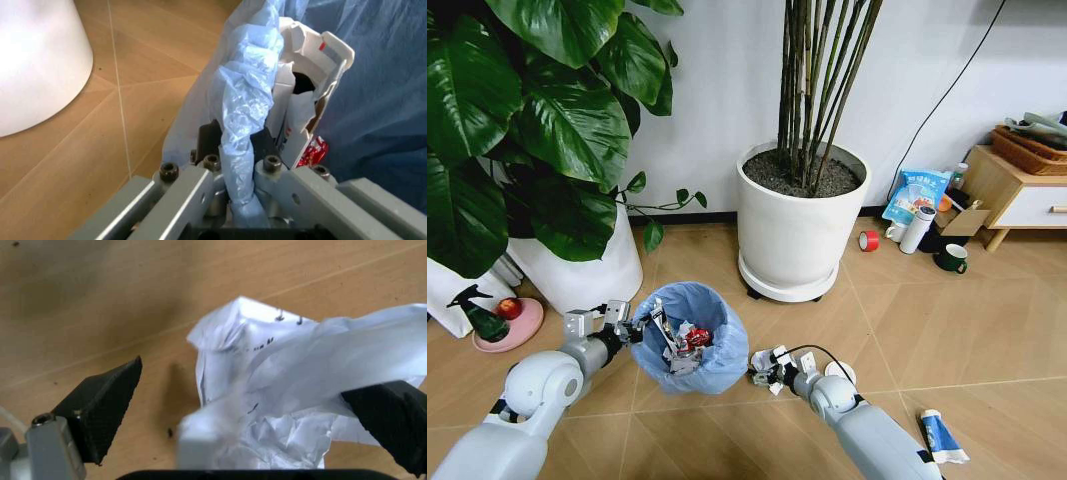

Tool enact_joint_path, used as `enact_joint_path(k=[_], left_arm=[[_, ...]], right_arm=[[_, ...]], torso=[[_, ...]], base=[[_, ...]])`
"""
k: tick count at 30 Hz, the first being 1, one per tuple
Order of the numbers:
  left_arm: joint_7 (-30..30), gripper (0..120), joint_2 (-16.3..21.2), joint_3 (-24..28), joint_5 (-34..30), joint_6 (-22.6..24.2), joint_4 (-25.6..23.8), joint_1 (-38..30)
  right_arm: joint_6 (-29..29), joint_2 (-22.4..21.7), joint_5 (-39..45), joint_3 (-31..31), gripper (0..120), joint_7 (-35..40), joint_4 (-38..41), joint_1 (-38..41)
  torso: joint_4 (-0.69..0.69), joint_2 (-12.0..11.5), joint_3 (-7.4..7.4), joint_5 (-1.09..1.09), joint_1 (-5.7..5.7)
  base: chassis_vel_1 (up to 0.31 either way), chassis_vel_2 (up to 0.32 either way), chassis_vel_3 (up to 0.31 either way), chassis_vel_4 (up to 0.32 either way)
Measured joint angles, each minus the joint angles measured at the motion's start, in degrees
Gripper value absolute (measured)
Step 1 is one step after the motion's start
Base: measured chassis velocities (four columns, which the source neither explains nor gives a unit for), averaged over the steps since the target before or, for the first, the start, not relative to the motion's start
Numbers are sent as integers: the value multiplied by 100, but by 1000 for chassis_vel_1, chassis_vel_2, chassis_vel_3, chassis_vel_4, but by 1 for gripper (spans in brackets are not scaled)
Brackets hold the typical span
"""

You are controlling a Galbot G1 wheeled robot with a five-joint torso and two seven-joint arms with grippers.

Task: Pick up the trash bin and place the garbage on the floor into it.

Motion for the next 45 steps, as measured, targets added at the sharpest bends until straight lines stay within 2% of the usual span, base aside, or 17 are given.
enact_joint_path(k=[2, 4, 5, 9, 10, 14, 15, 18, 19, 22, 23, 30, 36, 39, 45], left_arm=[[-2, 0, -6, 4, 0, 0, -33, 20], [-4, 0, 3, 0, 0, 0, -70, 59], [-4, 0, 3, 0, 0, 0, -70, 59], [-5, 0, 29, -45, 1, 0, -101, 123], [-5, 0, 29, -45, 1, 0, -101, 123], [-5, 0, 46, -65, 3, 0, -116, 141], [-5, 0, 46, -65, 3, 0, -116, 141], [-6, 0, 43, -63, 6, 0, -119, 135], [-6, 0, 43, -63, 6, 0, -119, 135], [-23, 0, 34, -52, 6, 1, -132, 129], [-23, 0, 34, -52, 6, 1, -132, 129], [-27, 0, 34, -34, 5, 2, -130, 105], [-15, 0, 25, -14, 10, 2, -113, 113], [1, 0, -5, 30, 46, 2, -81, 138], [11, 0, -39, 109, 82, 1, -30, 107]], right_arm=[[43, 46, -35, 40, 100, 3, -102, 31], [80, 60, -35, 84, 92, 14, -115, 34], [80, 60, -35, 84, 92, 14, -115, 34], [121, 62, -35, 142, 75, 34, -121, 21], [121, 62, -35, 142, 75, 34, -121, 21], [175, 83, -70, 205, 57, 43, -175, -5], [175, 83, -70, 205, 57, 43, -175, -5], [221, 87, -80, 244, 43, 55, -182, -24], [221, 87, -80, 244, 43, 55, -182, -24], [280, 107, -92, 351, 26, 99, -174, -80], [280, 107, -92, 351, 26, 99, -174, -80], [399, 151, -107, 810, 0, 192, 200, -347], [478, 187, -141, 1292, 0, 217, 690, -587], [500, 145, -79, 1626, 0, 223, 1281, -707], [583, -9, -25, 1720, 0, 304, 2004, -727]], torso=[[0, 0, 0, 0, 0], [0, 0, 0, 0, 0], [0, 0, 0, 0, 0], [0, 0, 0, 0, 0], [0, 0, 0, 0, 0], [0, 0, 0, 1, 0], [0, 0, 0, 1, 0], [0, 0, 0, 1, 0], [0, 0, 0, 1, 0], [0, 0, 0, 1, 0], [0, 0, 0, 1, 0], [1, 0, 0, 0, 0], [0, 0, 0, 0, 0], [0, 0, 0, 0, 0], [0, 0, 0, 1, 0]], base=[[0, 0, 0, 0], [0, 0, 0, 0], [0, 0, 0, 0], [0, 0, 0, 0], [0, 0, 0, 0], [0, 0, 0, 0], [0, 0, 0, 0], [0, 0, 0, 0], [0, 0, 0, 0], [0, 0, 0, 0], [0, 0, 0, 0], [0, 0, 0, 0], [0, 0, 0, 0], [0, 0, 0, 0], [0, 0, 0, 0]])
